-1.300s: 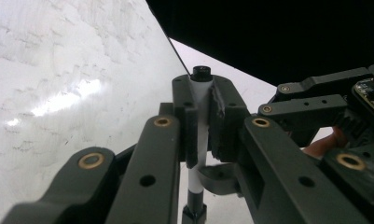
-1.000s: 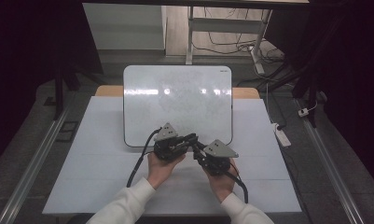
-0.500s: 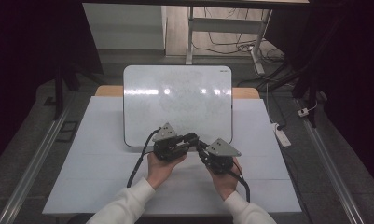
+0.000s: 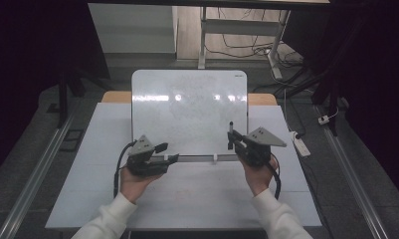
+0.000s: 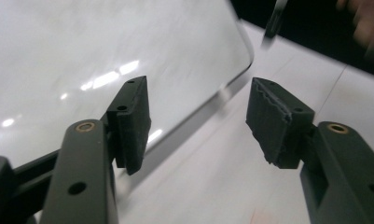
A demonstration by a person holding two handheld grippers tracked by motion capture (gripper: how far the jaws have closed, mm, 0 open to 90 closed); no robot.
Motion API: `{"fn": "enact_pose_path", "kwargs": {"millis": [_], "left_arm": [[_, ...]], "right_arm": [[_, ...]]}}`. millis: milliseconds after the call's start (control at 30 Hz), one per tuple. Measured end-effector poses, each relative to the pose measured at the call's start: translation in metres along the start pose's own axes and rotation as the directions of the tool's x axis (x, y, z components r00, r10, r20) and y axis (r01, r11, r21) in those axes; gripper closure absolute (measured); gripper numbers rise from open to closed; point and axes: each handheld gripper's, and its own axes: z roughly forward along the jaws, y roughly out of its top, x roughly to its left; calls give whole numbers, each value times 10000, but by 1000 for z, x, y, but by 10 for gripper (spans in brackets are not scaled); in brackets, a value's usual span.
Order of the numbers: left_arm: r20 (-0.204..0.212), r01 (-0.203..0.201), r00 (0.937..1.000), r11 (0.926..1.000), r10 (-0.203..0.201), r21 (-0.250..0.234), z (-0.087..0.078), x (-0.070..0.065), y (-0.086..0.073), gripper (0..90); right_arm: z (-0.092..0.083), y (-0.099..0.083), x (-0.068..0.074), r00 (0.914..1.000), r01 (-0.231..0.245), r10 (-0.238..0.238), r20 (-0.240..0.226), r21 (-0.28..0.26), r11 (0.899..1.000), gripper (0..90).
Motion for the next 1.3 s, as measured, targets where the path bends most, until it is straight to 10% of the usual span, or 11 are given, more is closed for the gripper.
{"fn": "enact_pose_path", "kwargs": {"millis": [600,1300], "left_arm": [[-1046,558,9936,9892,-418,1354,-59,29,-71,356],[-1304,828,9896,9806,-600,1776,-56,42,-81,338]], "right_arm": [[42,85,-71,9889,-726,640,1339,600,9956,807],[137,94,-107,9705,-1575,1123,2132,2088,9652,804]]}}
